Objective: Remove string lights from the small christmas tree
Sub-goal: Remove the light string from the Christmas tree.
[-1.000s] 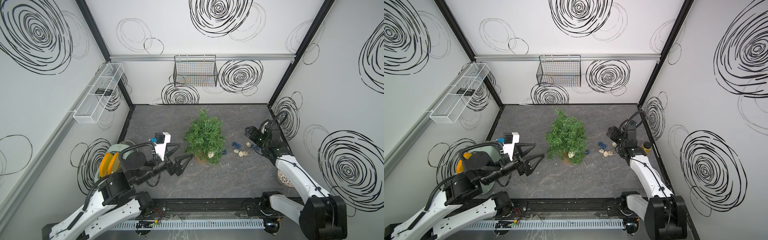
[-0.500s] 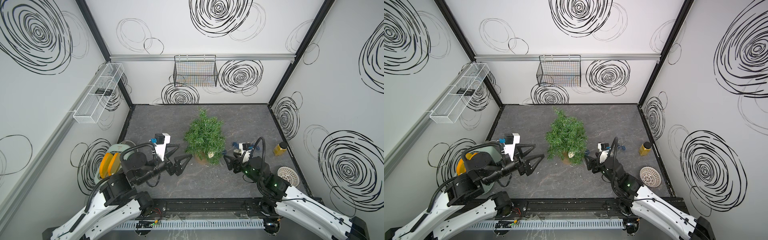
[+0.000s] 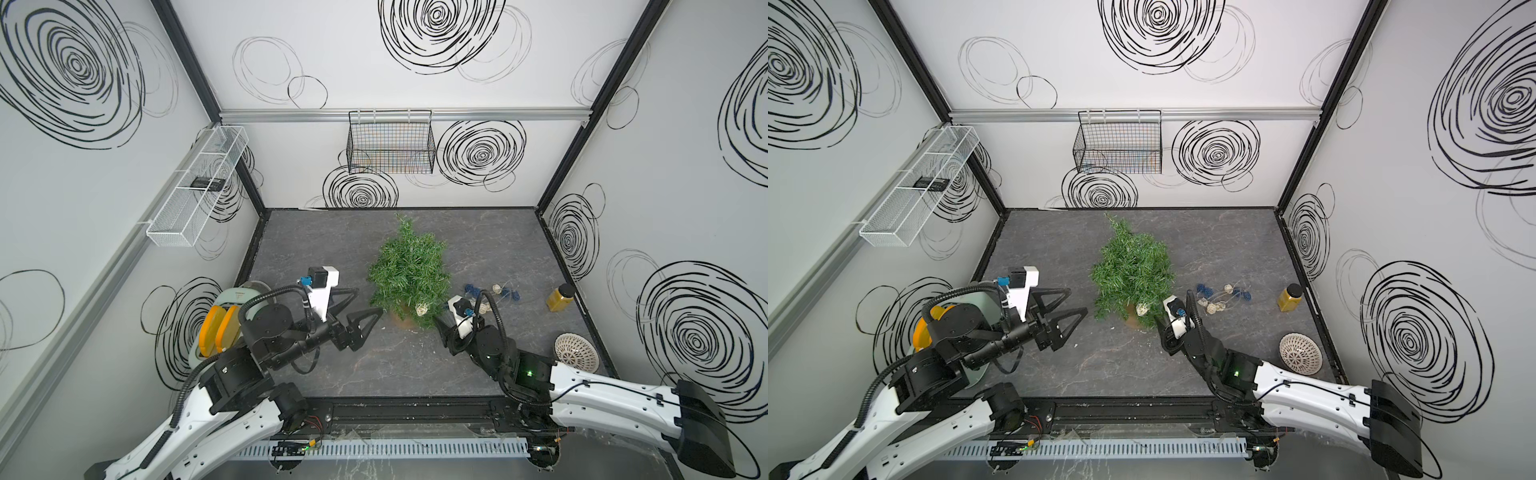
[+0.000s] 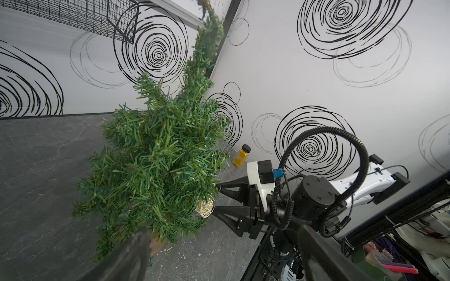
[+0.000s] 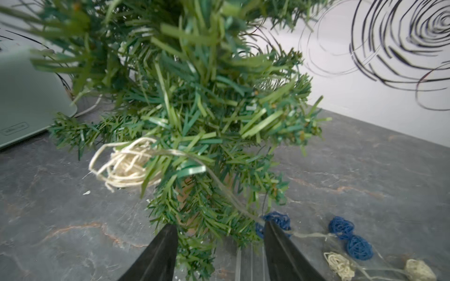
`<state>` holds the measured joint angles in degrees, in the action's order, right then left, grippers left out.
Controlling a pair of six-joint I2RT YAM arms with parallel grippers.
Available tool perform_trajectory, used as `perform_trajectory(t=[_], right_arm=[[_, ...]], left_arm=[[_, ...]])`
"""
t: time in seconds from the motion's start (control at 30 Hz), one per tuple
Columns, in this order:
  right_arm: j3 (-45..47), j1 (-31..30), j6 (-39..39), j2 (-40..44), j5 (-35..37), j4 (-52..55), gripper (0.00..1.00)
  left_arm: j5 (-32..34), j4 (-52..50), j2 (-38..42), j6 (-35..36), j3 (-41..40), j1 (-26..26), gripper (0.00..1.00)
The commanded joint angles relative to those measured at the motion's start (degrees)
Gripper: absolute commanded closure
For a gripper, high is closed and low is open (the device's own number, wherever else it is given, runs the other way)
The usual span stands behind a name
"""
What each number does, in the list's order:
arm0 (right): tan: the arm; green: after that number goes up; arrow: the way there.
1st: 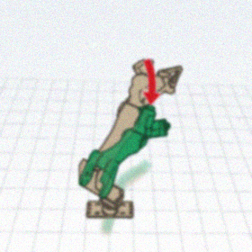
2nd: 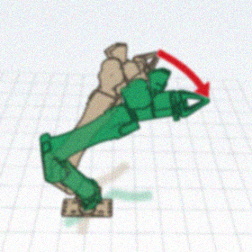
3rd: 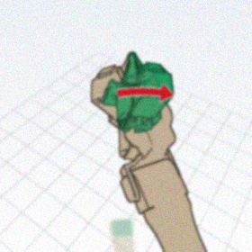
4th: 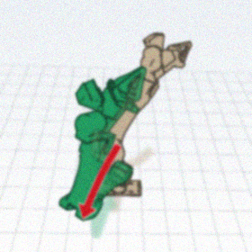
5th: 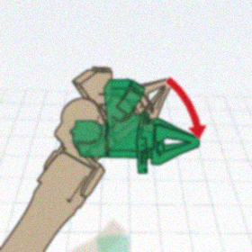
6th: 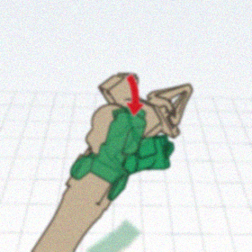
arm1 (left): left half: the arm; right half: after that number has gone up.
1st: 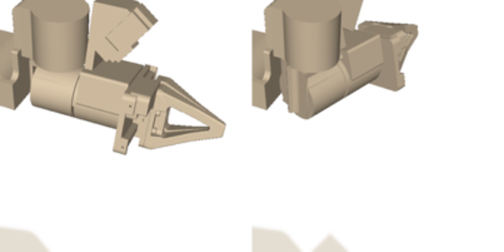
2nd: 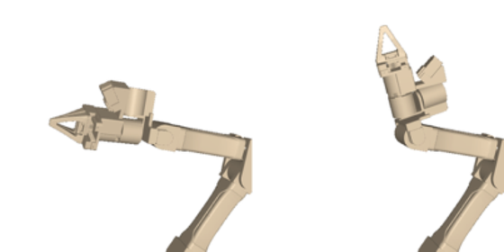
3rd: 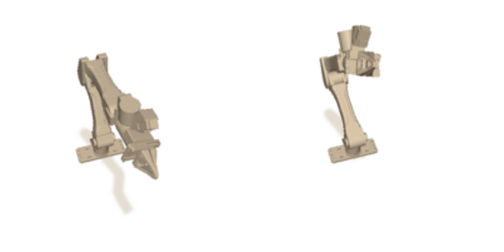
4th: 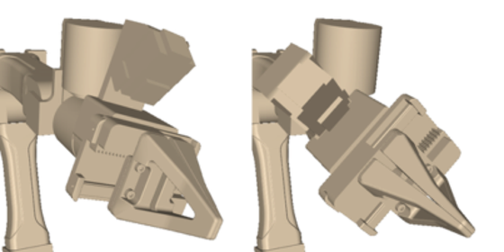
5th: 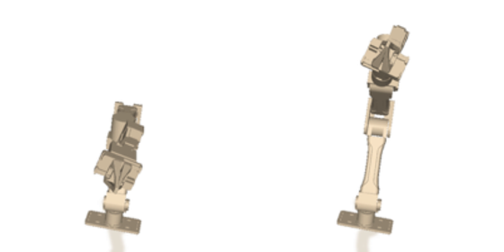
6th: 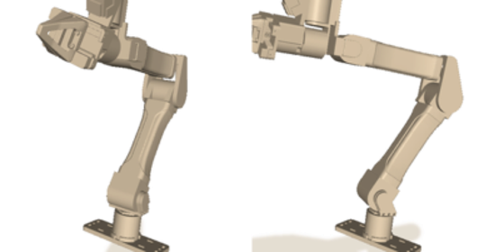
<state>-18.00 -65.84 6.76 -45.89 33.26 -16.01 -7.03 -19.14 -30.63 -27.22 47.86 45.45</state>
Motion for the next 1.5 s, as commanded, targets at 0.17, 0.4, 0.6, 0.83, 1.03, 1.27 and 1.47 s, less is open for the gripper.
perform_trajectory(t=[0.17, 0.4, 0.6, 0.83, 1.03, 1.27, 1.47], right_arm=[[-3.50, 2.52, -5.60, -1.03, -0.52, -4.84, 0.40], [-5.15, 3.62, -6.33, -5.07, -7.49, -3.27, 0.68], [-5.82, 2.84, -6.15, -3.85, -5.64, -2.12, 0.85], [-7.34, 0.66, -6.09, -0.17, -3.01, -0.78, 0.97], [-9.20, -0.59, -1.74, 4.35, -0.58, 3.46, 0.98], [-6.99, -1.52, 3.63, 11.93, 6.93, 6.67, 1.00], [-5.34, 10.17, 12.80, 16.54, 13.79, 10.96, 1.00]], left_arm=[[-2.96, 2.57, 0.68, -0.17, -1.10, -2.21, 0.03], [-4.30, 1.73, 1.50, 0.22, -0.92, -4.40, 0.04], [-5.34, 1.29, 2.20, 0.15, -1.01, -5.72, 0.04], [-6.15, 1.49, 2.16, -0.18, -0.92, -6.43, 0.04], [-6.12, 1.60, 2.24, -0.28, -0.97, -6.78, 0.04], [-6.29, 1.87, 2.15, -0.64, -1.01, -7.00, 0.04], [-5.14, 1.56, 1.99, -0.83, -0.83, -7.49, 0.04]])
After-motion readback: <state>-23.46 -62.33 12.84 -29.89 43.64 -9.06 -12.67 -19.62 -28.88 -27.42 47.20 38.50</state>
